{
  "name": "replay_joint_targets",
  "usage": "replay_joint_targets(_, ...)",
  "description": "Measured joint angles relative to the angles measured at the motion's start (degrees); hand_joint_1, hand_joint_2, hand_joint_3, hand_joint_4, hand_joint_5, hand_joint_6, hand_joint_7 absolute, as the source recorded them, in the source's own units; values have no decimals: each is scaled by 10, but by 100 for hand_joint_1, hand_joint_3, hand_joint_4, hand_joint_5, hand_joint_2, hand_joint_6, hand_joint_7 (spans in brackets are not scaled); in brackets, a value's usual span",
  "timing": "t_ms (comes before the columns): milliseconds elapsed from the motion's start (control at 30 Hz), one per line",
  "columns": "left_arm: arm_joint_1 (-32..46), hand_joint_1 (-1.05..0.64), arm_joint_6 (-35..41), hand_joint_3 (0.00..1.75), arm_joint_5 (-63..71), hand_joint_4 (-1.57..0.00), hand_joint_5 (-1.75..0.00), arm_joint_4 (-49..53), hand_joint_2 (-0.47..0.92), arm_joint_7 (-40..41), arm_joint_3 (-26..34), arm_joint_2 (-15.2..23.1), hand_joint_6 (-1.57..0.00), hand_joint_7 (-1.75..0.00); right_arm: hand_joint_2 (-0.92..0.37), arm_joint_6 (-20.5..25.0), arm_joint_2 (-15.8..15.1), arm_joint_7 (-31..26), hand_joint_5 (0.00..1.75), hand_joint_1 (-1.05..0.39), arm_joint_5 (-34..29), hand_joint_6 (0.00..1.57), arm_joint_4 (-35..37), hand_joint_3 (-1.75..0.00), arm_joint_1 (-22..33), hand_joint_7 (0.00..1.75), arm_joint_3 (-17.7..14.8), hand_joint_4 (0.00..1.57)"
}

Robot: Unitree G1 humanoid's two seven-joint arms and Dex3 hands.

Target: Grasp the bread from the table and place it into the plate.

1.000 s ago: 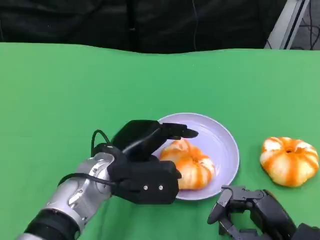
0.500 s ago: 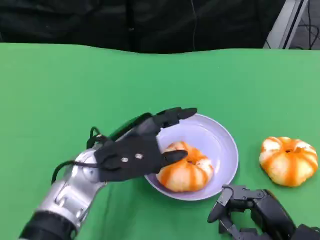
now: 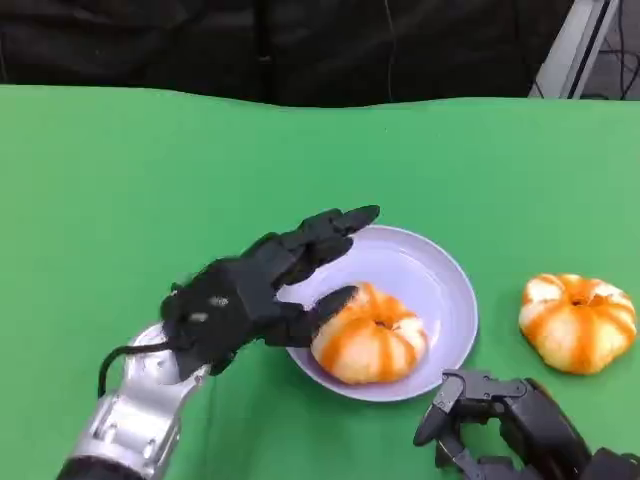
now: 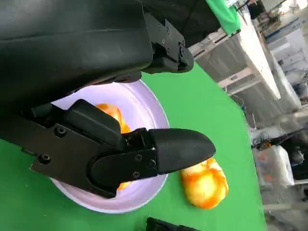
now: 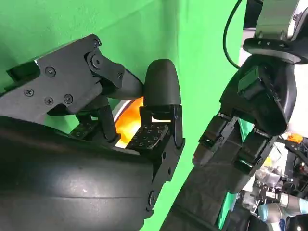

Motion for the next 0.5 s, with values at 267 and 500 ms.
replay_joint_targets(267, 153, -84, -2, 67, -140, -47, -7, -83, 92, -33, 65, -30, -37, -3, -60, -2, -1, 10, 149, -15, 6, 83, 4, -98, -1, 119, -1, 79)
replay_joint_targets(500, 209, -82, -7, 65, -173, -52, -5, -125, 92, -58, 78, -39, -40, -3, -61, 0, -1, 17, 151, -15, 10, 83, 4, -97, 0, 120, -2, 79)
